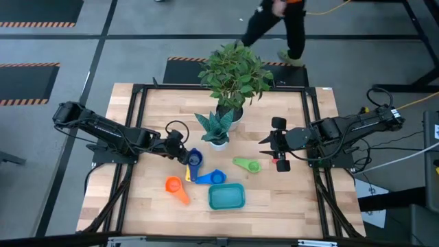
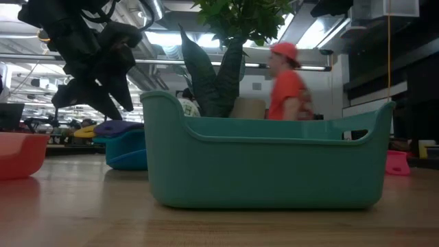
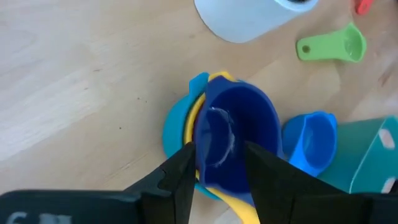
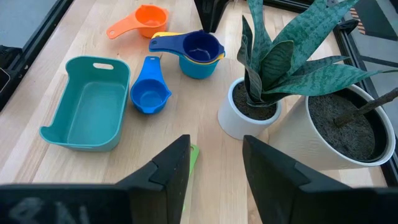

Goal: Nest measuring cups in basket
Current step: Stack the orange measuring cup on top of the dark blue measuring cup

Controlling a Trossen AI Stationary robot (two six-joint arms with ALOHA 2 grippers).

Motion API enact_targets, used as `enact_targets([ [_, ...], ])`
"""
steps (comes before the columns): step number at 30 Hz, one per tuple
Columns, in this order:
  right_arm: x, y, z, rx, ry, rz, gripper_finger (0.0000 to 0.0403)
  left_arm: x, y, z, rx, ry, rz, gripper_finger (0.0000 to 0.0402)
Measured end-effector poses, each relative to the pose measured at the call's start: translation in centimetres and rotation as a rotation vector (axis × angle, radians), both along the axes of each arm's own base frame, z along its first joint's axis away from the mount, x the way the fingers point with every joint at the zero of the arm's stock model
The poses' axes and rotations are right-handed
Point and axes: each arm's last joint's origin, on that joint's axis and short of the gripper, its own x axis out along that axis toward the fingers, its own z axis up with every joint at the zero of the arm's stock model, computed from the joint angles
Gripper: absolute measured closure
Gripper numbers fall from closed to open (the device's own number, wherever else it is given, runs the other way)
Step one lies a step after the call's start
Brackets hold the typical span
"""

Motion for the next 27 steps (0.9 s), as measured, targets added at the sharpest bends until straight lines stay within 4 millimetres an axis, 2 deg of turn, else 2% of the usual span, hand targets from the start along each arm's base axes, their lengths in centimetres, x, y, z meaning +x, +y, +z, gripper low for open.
enact_targets([
  [13,0.0,0.0,0.0,0.0,0.0,0.0,0.025,-0.2,-1.1,0.0,-0.252,0.052,-0.27,0.0275],
  [22,0.0,0.0,0.0,0.0,0.0,0.0,0.025,-0.3,-1.2,0.0,-0.274,0.059,-0.287,0.0275],
  [27,0.0,0.0,0.0,0.0,0.0,0.0,0.025,-0.4,-1.9,0.0,-0.355,0.075,-0.366,0.0275],
])
